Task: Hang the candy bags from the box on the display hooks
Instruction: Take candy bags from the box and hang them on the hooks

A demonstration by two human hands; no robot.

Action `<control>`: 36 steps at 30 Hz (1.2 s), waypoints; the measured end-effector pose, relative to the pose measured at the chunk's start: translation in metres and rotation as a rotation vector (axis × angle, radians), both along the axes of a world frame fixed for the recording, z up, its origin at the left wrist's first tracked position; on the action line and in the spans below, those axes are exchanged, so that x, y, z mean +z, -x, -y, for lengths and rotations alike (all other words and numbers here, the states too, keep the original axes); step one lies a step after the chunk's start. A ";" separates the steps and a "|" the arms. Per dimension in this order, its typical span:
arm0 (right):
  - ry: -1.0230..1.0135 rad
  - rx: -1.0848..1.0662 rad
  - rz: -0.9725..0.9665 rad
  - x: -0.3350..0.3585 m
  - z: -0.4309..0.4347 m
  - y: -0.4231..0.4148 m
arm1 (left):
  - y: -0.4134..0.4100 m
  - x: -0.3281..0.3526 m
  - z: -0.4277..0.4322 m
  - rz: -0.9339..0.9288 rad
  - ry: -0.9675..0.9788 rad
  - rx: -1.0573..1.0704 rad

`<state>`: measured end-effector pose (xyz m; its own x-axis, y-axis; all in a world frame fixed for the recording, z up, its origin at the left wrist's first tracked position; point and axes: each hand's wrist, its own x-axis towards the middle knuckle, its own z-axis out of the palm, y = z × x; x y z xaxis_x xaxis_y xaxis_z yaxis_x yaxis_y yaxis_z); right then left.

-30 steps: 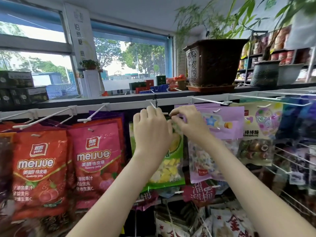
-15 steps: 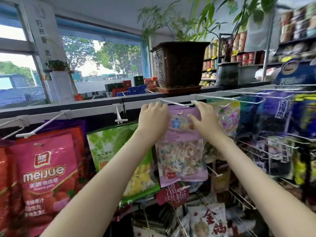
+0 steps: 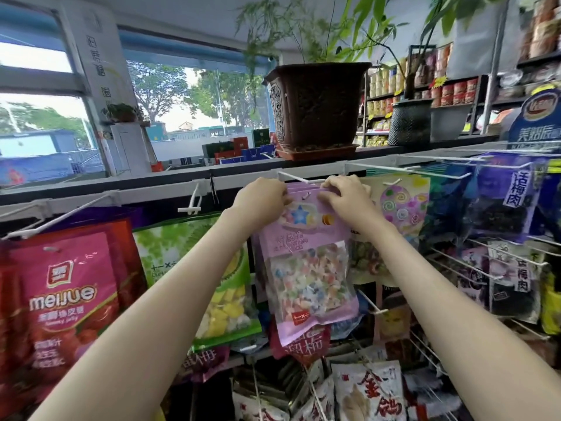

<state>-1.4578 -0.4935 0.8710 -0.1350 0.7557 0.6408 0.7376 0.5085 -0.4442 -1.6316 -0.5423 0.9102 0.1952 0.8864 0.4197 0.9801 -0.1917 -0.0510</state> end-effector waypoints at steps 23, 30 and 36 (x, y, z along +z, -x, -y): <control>-0.263 -0.190 -0.322 -0.034 -0.023 -0.121 | -0.134 -0.019 -0.009 -0.034 -0.602 -0.306; 0.151 -0.105 0.134 0.008 -0.061 -0.135 | -0.151 0.017 -0.076 -0.131 0.045 -0.034; 0.193 -0.074 0.085 0.014 -0.069 -0.134 | -0.158 0.013 -0.090 -0.029 0.168 -0.092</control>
<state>-1.3234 -0.4244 0.8855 -0.1222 0.8733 0.4717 0.8088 0.3631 -0.4626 -1.4740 -0.4524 0.9229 0.2884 0.9215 0.2601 0.9567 -0.2885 -0.0388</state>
